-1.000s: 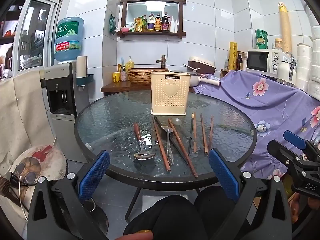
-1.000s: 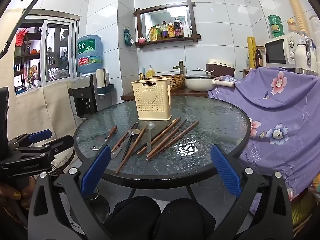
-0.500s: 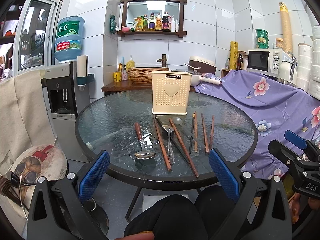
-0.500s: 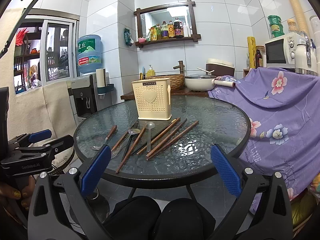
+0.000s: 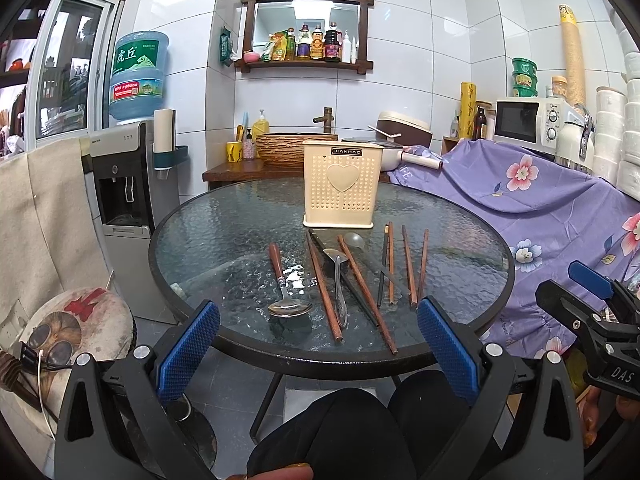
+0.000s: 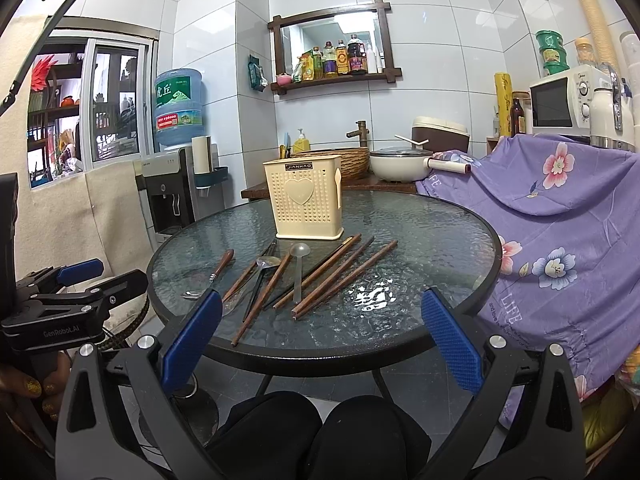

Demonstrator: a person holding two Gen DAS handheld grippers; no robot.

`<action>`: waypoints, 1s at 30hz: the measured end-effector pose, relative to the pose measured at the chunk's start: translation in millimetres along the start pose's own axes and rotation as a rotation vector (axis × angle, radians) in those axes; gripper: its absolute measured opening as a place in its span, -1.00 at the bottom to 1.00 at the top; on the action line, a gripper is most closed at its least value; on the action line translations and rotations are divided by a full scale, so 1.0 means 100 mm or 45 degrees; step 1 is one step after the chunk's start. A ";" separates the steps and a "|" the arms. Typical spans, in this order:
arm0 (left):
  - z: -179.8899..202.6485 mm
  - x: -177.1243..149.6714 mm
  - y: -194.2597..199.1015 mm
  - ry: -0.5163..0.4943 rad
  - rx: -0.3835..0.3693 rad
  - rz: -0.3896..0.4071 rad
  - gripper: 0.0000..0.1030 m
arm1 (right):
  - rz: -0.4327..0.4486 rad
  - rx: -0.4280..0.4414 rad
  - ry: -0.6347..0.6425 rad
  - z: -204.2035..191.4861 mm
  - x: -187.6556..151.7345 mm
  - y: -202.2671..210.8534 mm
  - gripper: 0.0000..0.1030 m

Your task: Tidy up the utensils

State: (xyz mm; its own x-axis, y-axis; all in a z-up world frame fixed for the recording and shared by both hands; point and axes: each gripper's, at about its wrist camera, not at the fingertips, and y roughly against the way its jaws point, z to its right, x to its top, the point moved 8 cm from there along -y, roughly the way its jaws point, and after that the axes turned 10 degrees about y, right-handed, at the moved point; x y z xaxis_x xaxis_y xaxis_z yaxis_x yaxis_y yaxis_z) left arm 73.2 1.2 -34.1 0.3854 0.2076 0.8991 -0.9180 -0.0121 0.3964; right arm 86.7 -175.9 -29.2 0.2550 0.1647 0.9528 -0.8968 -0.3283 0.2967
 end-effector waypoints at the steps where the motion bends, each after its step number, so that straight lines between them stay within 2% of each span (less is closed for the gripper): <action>1: 0.00 -0.01 0.00 -0.001 0.000 0.000 0.88 | 0.000 0.000 0.001 0.00 0.00 0.00 0.91; 30: 0.00 -0.04 -0.01 0.007 0.001 -0.008 0.88 | -0.007 0.001 0.003 0.00 -0.06 -0.04 0.91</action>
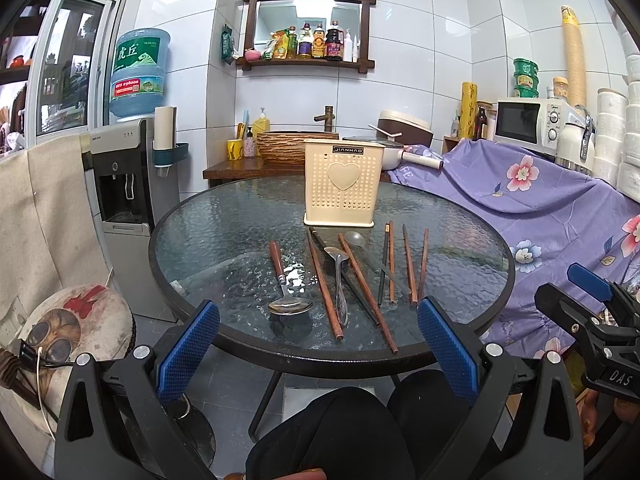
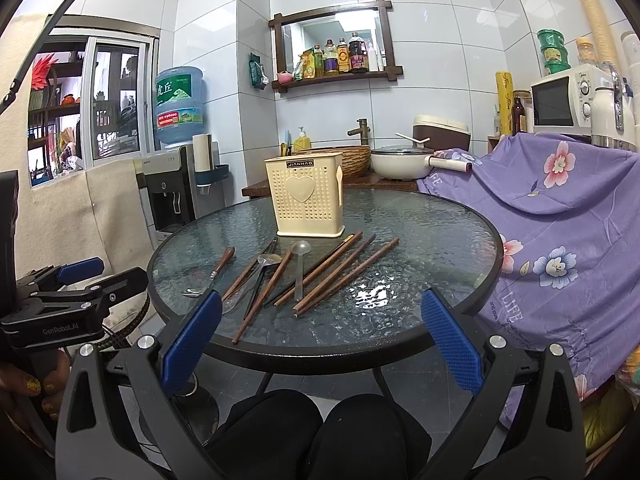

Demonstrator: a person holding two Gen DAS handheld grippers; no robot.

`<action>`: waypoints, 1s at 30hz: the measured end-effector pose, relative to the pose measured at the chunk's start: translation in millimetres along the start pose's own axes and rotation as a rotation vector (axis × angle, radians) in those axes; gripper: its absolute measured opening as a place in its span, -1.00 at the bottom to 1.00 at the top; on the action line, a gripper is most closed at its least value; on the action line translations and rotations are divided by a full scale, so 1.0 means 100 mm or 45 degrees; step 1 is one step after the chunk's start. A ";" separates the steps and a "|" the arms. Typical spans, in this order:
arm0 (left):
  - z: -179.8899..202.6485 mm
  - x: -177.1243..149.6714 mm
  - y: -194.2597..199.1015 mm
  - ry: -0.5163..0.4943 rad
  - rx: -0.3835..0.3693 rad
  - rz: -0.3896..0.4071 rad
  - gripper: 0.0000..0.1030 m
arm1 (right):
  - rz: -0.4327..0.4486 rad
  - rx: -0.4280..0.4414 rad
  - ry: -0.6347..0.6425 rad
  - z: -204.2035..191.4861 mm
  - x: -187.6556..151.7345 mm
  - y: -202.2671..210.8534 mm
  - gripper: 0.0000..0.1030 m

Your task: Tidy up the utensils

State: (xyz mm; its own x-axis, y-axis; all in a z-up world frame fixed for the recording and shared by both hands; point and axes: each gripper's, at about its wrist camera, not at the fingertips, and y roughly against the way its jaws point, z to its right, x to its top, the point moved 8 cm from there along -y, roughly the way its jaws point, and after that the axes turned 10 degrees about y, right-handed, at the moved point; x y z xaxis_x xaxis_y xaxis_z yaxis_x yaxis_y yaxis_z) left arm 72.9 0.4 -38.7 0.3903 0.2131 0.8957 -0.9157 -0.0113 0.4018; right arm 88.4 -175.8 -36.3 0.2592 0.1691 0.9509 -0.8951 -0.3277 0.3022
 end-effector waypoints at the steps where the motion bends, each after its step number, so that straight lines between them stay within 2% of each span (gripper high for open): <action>1: 0.00 0.00 -0.01 0.000 0.000 0.000 0.88 | -0.001 0.000 0.000 0.00 0.00 0.00 0.91; 22: -0.02 -0.03 -0.02 -0.011 0.018 -0.001 0.88 | -0.005 -0.001 -0.001 0.00 -0.01 -0.01 0.91; 30: -0.24 -0.01 -0.28 -0.001 0.061 -0.061 0.88 | -0.092 -0.048 -0.004 0.05 -0.20 -0.25 0.91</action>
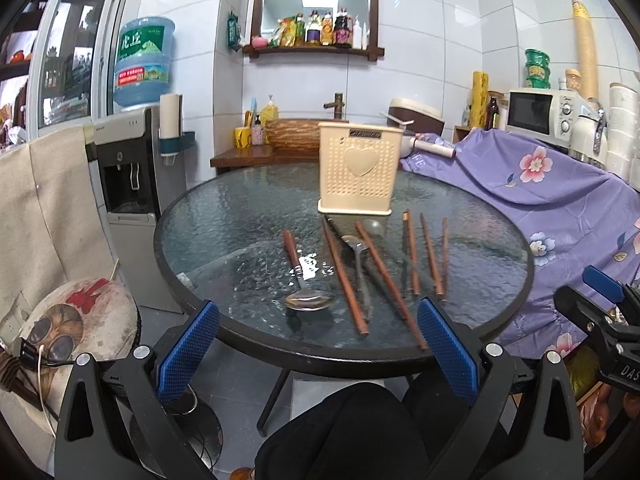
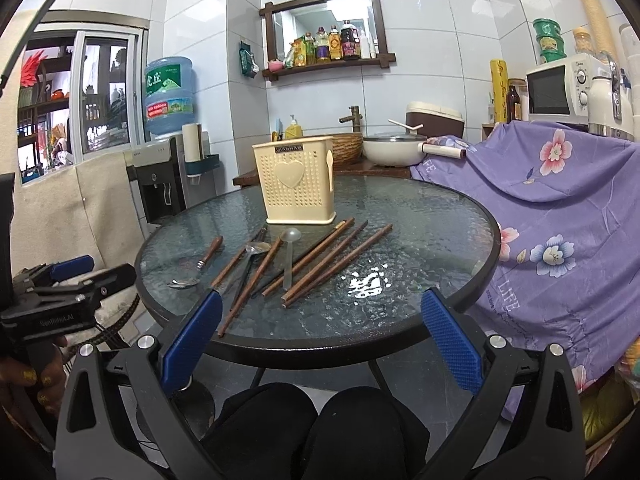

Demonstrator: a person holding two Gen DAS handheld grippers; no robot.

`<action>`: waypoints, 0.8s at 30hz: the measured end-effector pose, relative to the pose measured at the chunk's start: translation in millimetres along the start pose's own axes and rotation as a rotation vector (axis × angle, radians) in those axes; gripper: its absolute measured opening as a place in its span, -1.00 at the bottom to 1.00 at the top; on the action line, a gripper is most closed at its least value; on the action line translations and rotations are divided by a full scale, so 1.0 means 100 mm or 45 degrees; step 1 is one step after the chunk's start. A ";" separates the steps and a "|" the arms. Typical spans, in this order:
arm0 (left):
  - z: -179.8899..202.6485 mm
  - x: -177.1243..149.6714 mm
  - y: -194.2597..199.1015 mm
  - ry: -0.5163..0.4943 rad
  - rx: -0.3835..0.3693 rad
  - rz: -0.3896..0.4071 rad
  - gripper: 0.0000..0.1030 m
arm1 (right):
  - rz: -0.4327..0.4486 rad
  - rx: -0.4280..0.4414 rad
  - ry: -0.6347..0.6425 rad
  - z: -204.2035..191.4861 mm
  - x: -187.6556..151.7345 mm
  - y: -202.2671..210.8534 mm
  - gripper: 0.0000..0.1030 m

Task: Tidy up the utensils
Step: 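Move the left tool to the wooden-handled ladle while the right tool approaches the brown chopsticks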

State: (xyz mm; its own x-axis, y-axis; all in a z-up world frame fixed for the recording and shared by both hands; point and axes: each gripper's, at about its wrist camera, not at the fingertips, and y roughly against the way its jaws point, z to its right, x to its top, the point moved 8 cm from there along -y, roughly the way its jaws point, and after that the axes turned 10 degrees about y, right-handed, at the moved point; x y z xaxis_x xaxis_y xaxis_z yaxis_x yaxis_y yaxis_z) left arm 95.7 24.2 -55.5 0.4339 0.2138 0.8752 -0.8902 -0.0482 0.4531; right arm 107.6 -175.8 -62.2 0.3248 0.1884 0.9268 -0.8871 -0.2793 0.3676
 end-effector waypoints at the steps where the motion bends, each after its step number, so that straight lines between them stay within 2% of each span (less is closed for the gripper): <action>1: -0.05 0.02 -0.07 0.003 0.011 -0.018 0.88 | -0.021 -0.015 0.004 0.01 -0.02 -0.07 0.91; 6: -0.24 0.21 -0.33 0.066 -0.009 -0.072 0.88 | -0.105 -0.056 -0.019 0.15 -0.01 -0.41 0.91; 12: -0.32 0.33 -0.54 0.058 0.018 -0.124 0.83 | -0.221 -0.046 -0.036 0.26 0.14 -0.88 0.88; 18: -0.38 0.36 -0.85 0.042 0.031 -0.259 0.52 | -0.348 -0.022 0.015 0.30 0.31 -1.32 0.47; 24: -0.40 0.47 -1.12 0.016 0.052 -0.325 0.33 | -0.521 0.020 0.030 0.43 0.35 -1.82 0.06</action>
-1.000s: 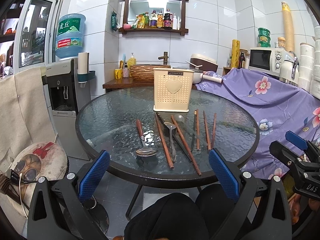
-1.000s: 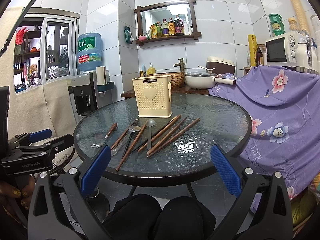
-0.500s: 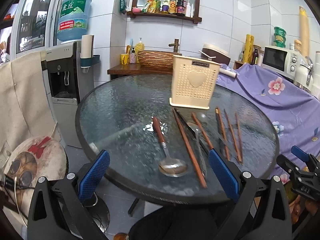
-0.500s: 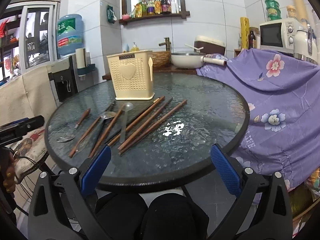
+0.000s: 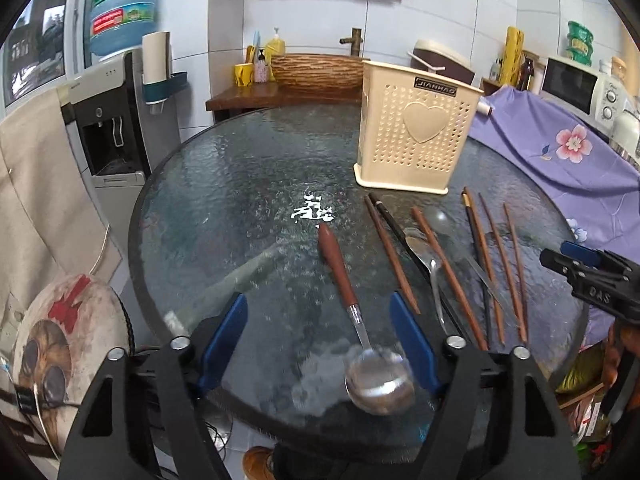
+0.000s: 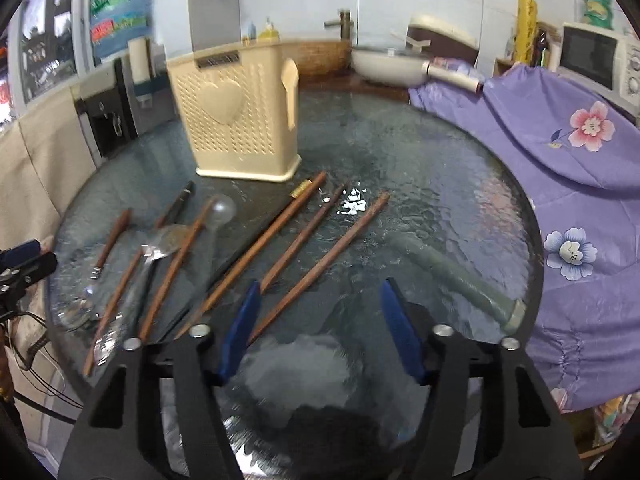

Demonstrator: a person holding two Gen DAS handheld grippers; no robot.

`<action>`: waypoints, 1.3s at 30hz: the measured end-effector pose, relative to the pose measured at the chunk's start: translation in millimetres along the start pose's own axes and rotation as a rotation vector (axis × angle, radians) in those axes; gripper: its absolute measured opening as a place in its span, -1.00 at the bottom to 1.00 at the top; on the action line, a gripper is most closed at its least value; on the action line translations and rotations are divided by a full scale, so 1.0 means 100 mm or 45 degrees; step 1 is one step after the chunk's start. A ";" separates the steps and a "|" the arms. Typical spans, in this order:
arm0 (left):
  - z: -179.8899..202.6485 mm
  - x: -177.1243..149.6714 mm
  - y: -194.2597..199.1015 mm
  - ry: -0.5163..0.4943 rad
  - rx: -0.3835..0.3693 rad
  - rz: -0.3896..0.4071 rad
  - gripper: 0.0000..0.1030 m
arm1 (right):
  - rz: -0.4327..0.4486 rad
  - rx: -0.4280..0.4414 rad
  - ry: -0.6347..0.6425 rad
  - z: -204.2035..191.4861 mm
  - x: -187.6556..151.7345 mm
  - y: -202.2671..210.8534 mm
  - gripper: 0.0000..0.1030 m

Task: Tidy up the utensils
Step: 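Move the left tool to the wooden-handled ladle while the right tool approaches the brown chopsticks, then close the left tool on the ladle handle while the right tool grasps a brown chopstick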

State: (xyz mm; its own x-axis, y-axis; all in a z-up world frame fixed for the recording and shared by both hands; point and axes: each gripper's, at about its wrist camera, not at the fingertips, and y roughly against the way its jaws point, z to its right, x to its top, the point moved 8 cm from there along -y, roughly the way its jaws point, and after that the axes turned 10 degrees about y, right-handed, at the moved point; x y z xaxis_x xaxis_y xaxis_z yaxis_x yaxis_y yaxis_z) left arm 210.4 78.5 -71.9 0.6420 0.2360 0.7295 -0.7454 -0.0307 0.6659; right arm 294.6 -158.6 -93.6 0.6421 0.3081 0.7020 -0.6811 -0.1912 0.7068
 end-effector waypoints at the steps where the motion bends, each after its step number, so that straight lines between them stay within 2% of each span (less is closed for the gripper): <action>1: 0.01 0.05 -0.04 -0.009 0.004 -0.008 0.32 | -0.030 0.020 -0.016 0.04 0.04 -0.08 0.00; 5: 0.04 0.14 -0.24 -0.016 0.017 -0.075 0.14 | -0.124 0.063 -0.081 0.20 0.14 -0.36 -0.22; 9: 0.06 0.16 -0.42 -0.019 0.024 -0.140 -0.04 | -0.205 0.068 -0.121 0.32 0.25 -0.59 -0.36; 14: 0.06 0.18 -0.59 -0.005 0.032 -0.203 -0.10 | -0.278 0.048 -0.152 0.35 0.35 -0.84 -0.53; 23: 0.07 0.20 -0.74 0.001 0.037 -0.247 -0.16 | -0.309 0.003 -0.099 0.37 0.48 -0.98 -0.67; 26: 0.10 0.20 -0.82 -0.007 0.038 -0.267 -0.27 | -0.322 0.005 -0.094 0.41 0.54 -1.04 -0.67; 28: 0.14 0.19 -0.87 -0.019 0.041 -0.285 -0.42 | -0.329 0.010 -0.097 0.42 0.57 -1.07 -0.67; 34: 0.19 0.21 -0.95 -0.089 0.089 -0.301 -0.64 | -0.360 0.017 -0.078 0.43 0.67 -1.18 -0.68; 39: 0.22 0.26 -1.01 -0.097 0.080 -0.332 -0.68 | -0.374 0.021 -0.072 0.42 0.71 -1.24 -0.70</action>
State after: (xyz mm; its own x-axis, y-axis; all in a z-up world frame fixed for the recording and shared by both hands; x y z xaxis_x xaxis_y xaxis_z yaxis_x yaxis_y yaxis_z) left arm 305.7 66.6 -116.8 0.8244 0.1699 0.5400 -0.5419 -0.0389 0.8396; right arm 439.3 -152.7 -127.8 0.8298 0.3001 0.4706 -0.4577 -0.1166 0.8814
